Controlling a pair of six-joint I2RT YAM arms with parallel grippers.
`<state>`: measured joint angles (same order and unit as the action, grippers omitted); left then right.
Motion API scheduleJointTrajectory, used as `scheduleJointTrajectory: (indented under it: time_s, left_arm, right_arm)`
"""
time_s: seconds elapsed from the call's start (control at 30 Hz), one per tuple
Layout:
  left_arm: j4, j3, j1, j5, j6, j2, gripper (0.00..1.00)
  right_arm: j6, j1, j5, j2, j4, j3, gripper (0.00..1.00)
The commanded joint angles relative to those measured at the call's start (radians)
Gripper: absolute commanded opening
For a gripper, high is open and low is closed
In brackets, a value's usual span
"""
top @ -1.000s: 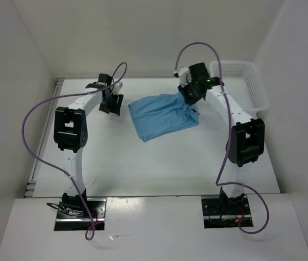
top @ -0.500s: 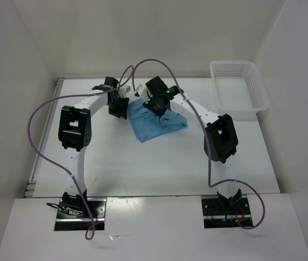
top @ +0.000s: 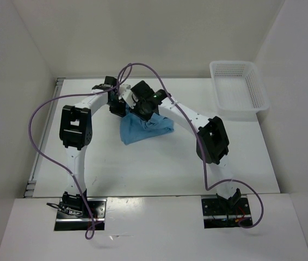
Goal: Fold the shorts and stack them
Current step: Fold the shorts
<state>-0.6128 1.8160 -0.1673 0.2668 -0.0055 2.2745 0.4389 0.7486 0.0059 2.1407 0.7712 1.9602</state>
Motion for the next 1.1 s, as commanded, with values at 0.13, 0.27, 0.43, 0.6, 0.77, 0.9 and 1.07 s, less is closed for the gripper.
scheduleJointTrajectory:
  time_s: [0.13,0.27,0.43,0.6,0.77,0.9,1.07]
  left_arm:
    - [-0.024,0.016,-0.009,-0.004,0.006,0.069,0.19]
    - [-0.015,0.016,-0.009,-0.089,0.006,0.06,0.26]
    - [-0.004,0.005,0.025,-0.308,0.006,-0.016,0.57]
    - [0.015,-0.029,0.104,-0.423,0.006,-0.101,0.72]
    - [-0.01,0.003,0.126,-0.456,0.006,-0.188,0.82]
    - [-0.097,0.083,0.094,-0.316,0.006,-0.259,0.8]
    - [-0.269,0.095,-0.001,0.039,0.006,-0.32,0.73]
  right_arm:
    - [-0.017,0.021,-0.186,0.054,0.004,0.158,0.35]
    - [-0.017,0.021,-0.28,0.077,0.039,0.219,0.57]
    - [-0.008,0.031,-0.36,0.099,0.069,0.286,0.64]
    - [-0.028,0.031,-0.307,0.072,0.045,0.272,0.64]
    - [-0.06,0.008,-0.195,-0.026,-0.015,0.201,0.64]
    - [-0.071,-0.052,-0.087,-0.116,-0.076,0.05,0.64]
    - [-0.081,-0.205,-0.104,-0.223,-0.115,-0.205,0.64]
